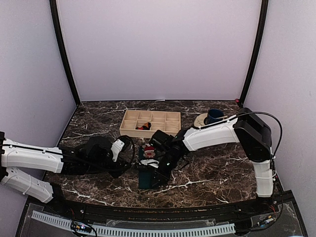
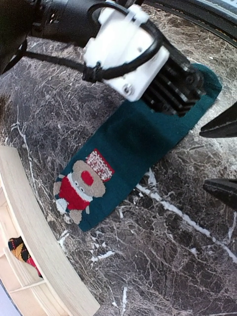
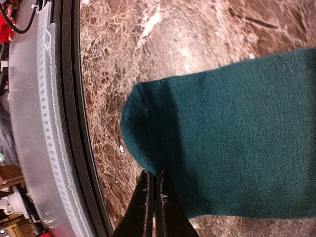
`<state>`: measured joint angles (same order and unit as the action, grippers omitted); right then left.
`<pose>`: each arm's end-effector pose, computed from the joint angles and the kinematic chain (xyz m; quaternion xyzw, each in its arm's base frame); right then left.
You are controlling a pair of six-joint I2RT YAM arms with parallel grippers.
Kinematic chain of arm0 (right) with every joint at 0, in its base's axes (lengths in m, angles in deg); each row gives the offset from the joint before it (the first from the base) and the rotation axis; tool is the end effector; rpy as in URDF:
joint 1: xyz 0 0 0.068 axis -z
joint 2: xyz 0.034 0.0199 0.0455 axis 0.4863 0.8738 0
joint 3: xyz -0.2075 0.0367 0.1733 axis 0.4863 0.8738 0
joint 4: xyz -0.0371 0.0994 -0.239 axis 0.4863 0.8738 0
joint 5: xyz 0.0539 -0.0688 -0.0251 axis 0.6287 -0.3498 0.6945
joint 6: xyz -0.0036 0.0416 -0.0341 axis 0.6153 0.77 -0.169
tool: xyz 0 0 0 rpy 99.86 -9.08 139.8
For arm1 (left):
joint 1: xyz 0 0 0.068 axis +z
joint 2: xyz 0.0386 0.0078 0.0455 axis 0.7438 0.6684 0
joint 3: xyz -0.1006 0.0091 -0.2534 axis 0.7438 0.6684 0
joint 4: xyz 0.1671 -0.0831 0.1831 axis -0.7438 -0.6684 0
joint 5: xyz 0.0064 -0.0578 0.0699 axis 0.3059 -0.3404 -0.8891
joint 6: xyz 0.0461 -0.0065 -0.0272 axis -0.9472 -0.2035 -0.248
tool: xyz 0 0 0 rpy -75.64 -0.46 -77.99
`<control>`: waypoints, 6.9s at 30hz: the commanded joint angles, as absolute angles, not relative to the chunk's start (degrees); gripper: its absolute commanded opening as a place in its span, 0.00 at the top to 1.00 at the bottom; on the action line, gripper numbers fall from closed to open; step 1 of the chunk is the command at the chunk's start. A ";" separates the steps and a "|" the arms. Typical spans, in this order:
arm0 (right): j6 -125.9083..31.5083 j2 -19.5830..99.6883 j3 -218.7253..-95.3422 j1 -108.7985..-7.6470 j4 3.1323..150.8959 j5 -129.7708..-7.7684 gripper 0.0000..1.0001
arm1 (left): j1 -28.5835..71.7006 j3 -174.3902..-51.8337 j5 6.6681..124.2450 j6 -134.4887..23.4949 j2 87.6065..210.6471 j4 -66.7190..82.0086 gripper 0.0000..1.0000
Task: Roll the socks
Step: Roll the sock at the center of the board.
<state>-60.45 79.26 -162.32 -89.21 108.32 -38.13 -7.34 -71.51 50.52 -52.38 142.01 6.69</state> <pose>0.1869 0.3694 0.1359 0.5560 -0.7500 -0.3581 0.0088 0.1402 -0.1957 0.1912 0.2856 0.8452 -0.2152 0.3973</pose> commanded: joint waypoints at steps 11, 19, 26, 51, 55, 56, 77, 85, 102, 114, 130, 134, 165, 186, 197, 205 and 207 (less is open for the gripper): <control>-52.30 84.23 -166.43 -84.82 106.72 -25.85 1.00 | -21.41 -74.31 42.01 -57.07 143.69 3.40 0.70; -52.22 86.74 -169.46 -84.32 109.25 -25.79 1.00 | -27.86 -79.24 39.87 -62.98 152.46 1.68 0.69; -52.84 86.68 -169.62 -84.21 110.07 -25.72 1.00 | -28.85 -80.16 35.94 -62.36 156.20 0.39 0.66; -55.26 87.38 -171.83 -84.20 113.98 -25.91 1.00 | -22.44 -77.33 42.26 -62.73 155.43 5.44 0.52; -55.42 87.58 -172.00 -84.21 113.96 -25.80 1.00 | -21.61 -77.10 47.07 -64.00 155.81 5.48 0.55; -55.42 87.56 -172.01 -84.20 113.97 -25.70 1.00 | -21.56 -77.21 48.05 -64.31 156.22 5.27 0.56; -55.86 87.73 -172.00 -84.28 114.49 -25.69 1.00 | -18.47 -78.04 52.01 -64.27 158.69 4.52 0.62; -56.01 87.71 -172.07 -84.34 114.66 -25.57 1.00 | -17.87 -78.99 54.60 -64.75 160.59 5.08 0.63; -56.21 87.92 -172.44 -84.29 115.02 -25.60 1.00 | -16.41 -79.66 59.16 -65.47 161.33 6.20 0.85; -56.30 88.28 -172.73 -84.34 115.24 -25.99 1.00 | -15.23 -79.70 63.54 -65.41 161.91 6.20 1.00; -53.95 84.41 -168.75 -82.80 111.03 -27.65 0.76 | -11.09 -81.00 70.38 -63.79 163.01 2.48 1.00; -51.92 81.72 -165.06 -81.50 106.65 -28.78 0.76 | -9.79 -81.90 72.96 -63.76 163.09 1.21 1.00; -48.09 55.36 -132.11 -83.67 74.98 -59.16 0.80 | -0.06 -90.21 94.06 -65.47 171.87 -11.97 1.00; -67.18 57.23 -131.94 -106.87 69.30 -85.19 0.78 | 4.76 -96.68 102.95 -69.61 179.85 -20.33 1.00; -82.27 63.14 -134.75 -107.63 65.29 -100.09 0.68 | 5.90 -99.26 104.87 -71.99 182.59 -24.00 1.00; -84.26 61.63 -135.13 -108.77 67.73 -96.87 0.70 | 6.72 -100.76 105.65 -72.93 183.77 -25.33 1.00; -84.41 62.16 -135.69 -109.26 69.04 -96.36 0.70 | 6.77 -101.02 105.73 -73.03 183.99 -25.64 1.00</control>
<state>-82.70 62.80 -133.98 -107.84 68.78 -96.99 6.34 -99.64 104.99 -71.44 183.41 -23.19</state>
